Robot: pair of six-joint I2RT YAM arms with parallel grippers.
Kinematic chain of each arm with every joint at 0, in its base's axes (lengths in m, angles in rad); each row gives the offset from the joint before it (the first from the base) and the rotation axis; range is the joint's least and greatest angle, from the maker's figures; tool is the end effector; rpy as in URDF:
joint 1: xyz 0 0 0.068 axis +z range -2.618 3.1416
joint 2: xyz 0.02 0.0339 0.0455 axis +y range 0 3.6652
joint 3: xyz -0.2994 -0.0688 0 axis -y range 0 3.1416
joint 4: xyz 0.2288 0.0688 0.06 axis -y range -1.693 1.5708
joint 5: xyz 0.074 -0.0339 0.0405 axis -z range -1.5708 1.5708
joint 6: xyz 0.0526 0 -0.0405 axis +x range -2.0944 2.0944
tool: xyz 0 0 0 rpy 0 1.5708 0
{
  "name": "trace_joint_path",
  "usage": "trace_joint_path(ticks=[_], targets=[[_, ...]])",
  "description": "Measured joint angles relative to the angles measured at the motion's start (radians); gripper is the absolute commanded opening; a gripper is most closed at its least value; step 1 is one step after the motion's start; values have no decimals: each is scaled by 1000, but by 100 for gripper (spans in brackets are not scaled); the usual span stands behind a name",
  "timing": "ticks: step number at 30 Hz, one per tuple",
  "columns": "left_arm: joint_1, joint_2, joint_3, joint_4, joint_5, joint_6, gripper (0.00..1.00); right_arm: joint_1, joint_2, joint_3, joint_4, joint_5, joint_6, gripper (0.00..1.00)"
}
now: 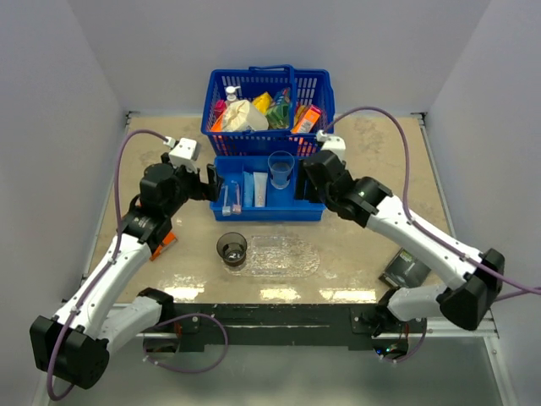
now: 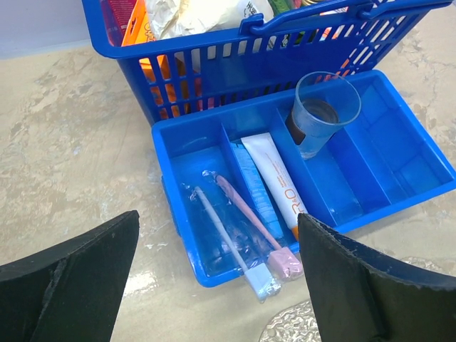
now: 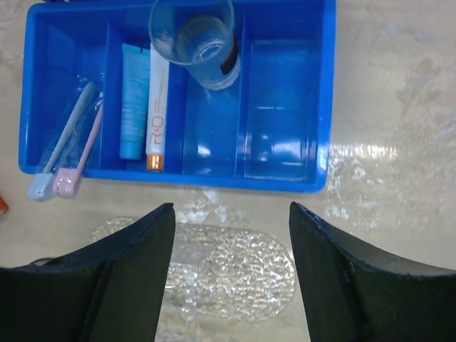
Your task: Prepare toiletry sets of a toothbrush and toothpaste on the tray
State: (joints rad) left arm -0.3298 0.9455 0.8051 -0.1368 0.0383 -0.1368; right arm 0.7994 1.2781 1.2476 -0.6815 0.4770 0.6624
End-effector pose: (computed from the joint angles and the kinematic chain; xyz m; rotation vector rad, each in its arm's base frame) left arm 0.1899 -0.0671 0.3490 0.2063 1.8517 -0.3600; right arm 0.1955 0.1664 0.3743 0.0933 2.2013 0.2729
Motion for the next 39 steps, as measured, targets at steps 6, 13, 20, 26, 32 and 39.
trace_joint_path(ticks=[6, 13, 20, 26, 32, 39], targets=[[0, 10, 0, 0, -7, 3, 96, -22, 219, 156, 74, -39, -180, 61], [-1, 11, 0, 0, -8, 3, 96, -28, 456, 339, 131, -96, -370, 55], [-1, 17, 0, 0, -8, 3, 96, -51, 629, 491, 138, -150, -495, 51], [-1, 19, 0, 0, -1, 3, 96, -67, 718, 535, 142, -172, -553, 48], [-1, 20, 0, 0, 4, 3, 96, -74, 763, 540, 150, -181, -581, 40], [-1, 22, 0, 0, 10, 3, 96, -76, 808, 558, 168, -181, -604, 36]])
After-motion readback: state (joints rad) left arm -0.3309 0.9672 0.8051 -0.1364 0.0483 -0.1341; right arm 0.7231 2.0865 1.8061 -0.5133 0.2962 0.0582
